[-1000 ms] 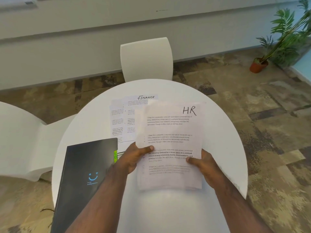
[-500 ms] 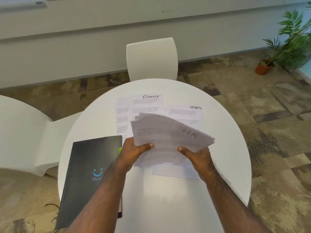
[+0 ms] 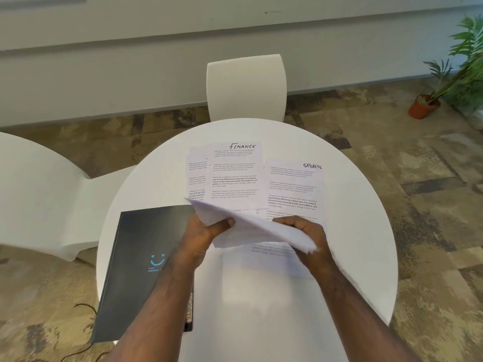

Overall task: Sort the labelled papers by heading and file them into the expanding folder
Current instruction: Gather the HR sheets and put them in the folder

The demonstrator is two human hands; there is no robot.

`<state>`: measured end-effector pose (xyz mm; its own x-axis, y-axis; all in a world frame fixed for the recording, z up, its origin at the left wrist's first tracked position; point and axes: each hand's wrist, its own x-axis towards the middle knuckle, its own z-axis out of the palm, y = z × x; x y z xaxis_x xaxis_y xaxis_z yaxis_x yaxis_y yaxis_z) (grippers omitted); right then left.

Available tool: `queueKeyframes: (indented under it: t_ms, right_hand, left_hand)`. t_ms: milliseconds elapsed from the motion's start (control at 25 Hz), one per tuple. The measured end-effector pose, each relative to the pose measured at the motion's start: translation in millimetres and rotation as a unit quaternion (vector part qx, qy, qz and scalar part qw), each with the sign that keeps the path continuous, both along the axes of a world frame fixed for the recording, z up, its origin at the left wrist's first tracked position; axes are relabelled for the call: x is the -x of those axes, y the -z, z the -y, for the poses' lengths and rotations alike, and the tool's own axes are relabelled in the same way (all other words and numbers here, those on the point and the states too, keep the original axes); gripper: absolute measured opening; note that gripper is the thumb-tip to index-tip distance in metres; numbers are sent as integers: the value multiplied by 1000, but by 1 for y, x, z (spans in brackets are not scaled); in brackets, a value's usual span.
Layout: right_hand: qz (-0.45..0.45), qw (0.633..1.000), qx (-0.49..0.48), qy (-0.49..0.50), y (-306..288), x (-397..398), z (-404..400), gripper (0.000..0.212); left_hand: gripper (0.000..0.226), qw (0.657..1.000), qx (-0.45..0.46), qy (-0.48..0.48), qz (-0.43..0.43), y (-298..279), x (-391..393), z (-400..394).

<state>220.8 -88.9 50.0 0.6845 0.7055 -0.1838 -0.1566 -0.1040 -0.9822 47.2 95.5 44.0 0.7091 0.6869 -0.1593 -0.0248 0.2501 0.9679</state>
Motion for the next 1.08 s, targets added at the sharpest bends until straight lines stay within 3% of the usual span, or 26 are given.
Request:
queueKeyframes:
  t_ms: [40, 120, 400, 640, 760, 880, 1080]
  right_hand:
    - [41, 999, 3, -2, -4, -1, -1, 28]
    - [42, 999, 4, 17, -10, -4, -1, 13]
    - [-13, 999, 34, 29, -13, -4, -6, 24]
    - [-19, 1000, 4, 7, -13, -10, 2, 30]
    - [7, 998, 51, 28, 0, -2, 6, 28]
    - [65, 995, 58, 51, 14, 11, 13, 39]
    - [88, 993, 25, 68, 9, 13, 9, 48]
  left_hand:
    - [41, 1000, 8, -2, 8, -6, -1, -1]
    - [39, 1000, 9, 13, 18, -14, -5, -2]
    - [28, 999, 34, 2, -12, -18, -20, 9]
    - [37, 997, 42, 59, 25, -19, -18, -8]
    - [38, 997, 39, 61, -19, -6, -14, 0]
    - [39, 996, 28, 53, -61, 5, -10, 8]
    - [39, 999, 13, 33, -15, -6, -15, 7]
